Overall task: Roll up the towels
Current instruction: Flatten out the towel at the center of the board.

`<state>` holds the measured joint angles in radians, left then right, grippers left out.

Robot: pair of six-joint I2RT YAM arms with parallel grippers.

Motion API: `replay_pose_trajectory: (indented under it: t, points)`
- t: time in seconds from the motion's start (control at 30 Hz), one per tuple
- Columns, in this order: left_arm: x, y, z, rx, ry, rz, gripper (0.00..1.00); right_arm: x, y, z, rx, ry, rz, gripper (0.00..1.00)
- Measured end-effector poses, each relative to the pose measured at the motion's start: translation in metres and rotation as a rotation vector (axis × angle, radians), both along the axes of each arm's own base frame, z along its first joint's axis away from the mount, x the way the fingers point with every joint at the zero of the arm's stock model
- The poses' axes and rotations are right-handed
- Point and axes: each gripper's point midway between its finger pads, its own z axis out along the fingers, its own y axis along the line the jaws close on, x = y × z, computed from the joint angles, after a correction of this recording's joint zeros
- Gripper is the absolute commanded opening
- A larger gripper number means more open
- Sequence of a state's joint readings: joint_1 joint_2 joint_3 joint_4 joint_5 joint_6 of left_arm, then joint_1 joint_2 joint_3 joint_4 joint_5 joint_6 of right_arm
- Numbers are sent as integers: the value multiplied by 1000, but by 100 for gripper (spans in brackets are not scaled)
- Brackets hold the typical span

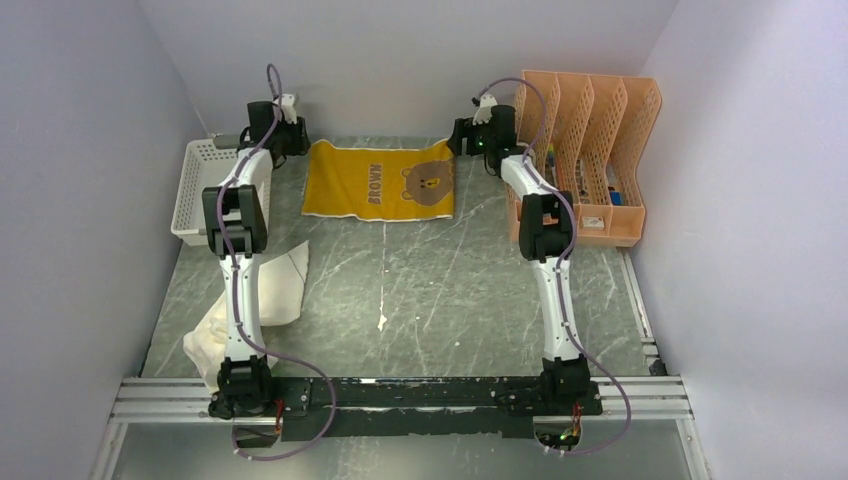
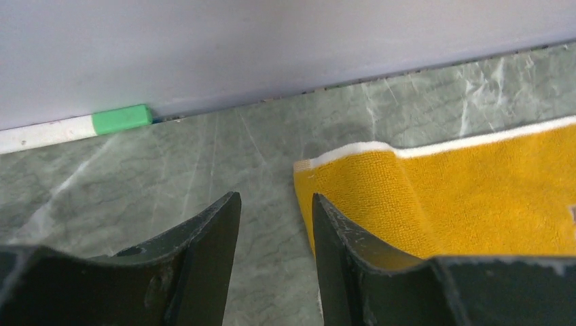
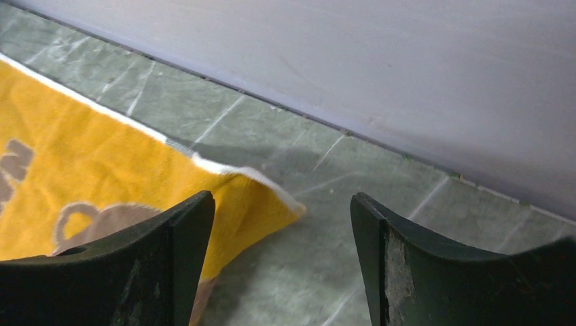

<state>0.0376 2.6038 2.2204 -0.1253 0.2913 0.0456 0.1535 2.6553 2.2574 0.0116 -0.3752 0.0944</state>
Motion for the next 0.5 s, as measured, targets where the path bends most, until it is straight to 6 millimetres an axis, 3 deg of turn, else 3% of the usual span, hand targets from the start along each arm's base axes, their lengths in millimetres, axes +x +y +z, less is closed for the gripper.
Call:
replay_pose_trajectory:
  t: [0.13,0.23,0.43,0.5]
  points:
    - [-3,-5,-9,-18,15,-83,60,8,2,-17,-26,-4,22,75]
    - [-4,-17,-11,-46,9,-160,60,6,2,-23,-33,3,40,69]
    - [-7,-30,-29,-83,28,-230,53,7,11,-24,-15,-10,85,44]
    - [-8,-33,-29,-81,28,-238,45,5,16,-29,-9,-4,105,26]
